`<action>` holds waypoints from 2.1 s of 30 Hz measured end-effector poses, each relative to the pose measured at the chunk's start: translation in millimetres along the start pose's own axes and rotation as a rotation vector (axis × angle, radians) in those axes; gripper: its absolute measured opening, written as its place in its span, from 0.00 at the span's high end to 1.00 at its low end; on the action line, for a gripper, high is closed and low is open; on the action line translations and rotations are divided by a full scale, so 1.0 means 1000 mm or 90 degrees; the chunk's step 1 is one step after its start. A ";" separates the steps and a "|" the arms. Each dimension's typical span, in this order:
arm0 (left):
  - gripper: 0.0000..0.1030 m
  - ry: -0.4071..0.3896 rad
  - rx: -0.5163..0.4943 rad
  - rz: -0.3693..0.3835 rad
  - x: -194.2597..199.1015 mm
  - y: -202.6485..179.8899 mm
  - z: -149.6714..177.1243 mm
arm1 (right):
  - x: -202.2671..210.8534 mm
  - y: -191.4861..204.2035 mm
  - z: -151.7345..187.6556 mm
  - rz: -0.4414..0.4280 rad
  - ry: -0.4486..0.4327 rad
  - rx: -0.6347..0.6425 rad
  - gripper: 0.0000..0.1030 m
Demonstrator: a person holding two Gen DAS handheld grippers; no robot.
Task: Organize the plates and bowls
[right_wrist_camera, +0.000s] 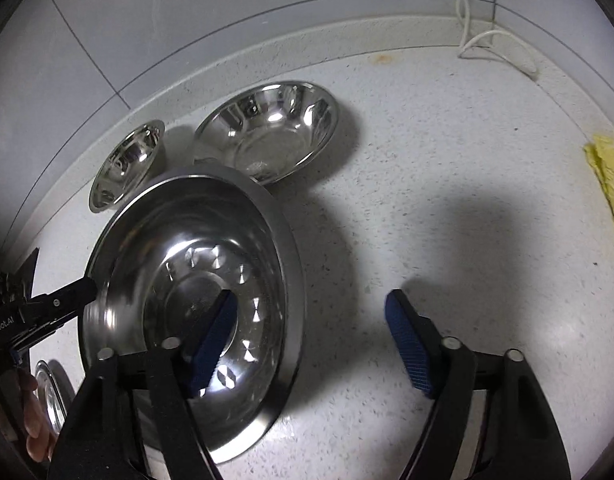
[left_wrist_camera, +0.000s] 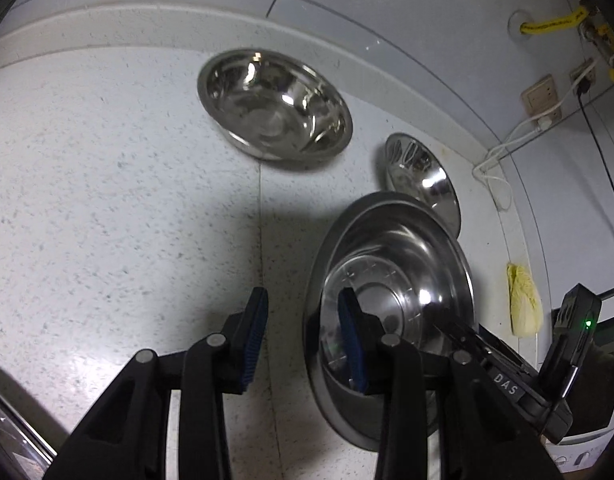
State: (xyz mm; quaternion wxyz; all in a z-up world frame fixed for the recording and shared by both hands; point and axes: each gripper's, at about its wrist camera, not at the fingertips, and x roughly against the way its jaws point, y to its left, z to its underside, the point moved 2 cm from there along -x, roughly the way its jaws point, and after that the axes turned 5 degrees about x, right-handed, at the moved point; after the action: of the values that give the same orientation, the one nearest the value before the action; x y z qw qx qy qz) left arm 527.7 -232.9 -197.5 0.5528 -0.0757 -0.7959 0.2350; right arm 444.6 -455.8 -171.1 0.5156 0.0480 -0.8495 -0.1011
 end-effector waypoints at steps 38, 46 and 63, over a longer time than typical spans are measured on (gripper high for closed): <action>0.92 0.088 -0.022 0.034 0.052 0.046 0.170 | 0.086 0.046 0.150 -0.015 0.034 0.114 0.88; 0.73 0.059 -0.057 0.036 0.061 0.043 0.165 | 0.094 0.035 0.150 -0.024 0.019 0.090 0.57; 0.67 0.047 0.011 0.122 0.076 -0.014 0.023 | 0.160 -0.009 -0.006 -0.006 -0.107 0.087 0.40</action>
State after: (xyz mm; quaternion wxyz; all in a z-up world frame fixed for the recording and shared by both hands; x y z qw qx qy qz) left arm 479.9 -223.4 -133.8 0.5570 -0.1556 -0.7623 0.2905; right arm 375.5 -495.3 -31.9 0.4377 0.0786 -0.8943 -0.0489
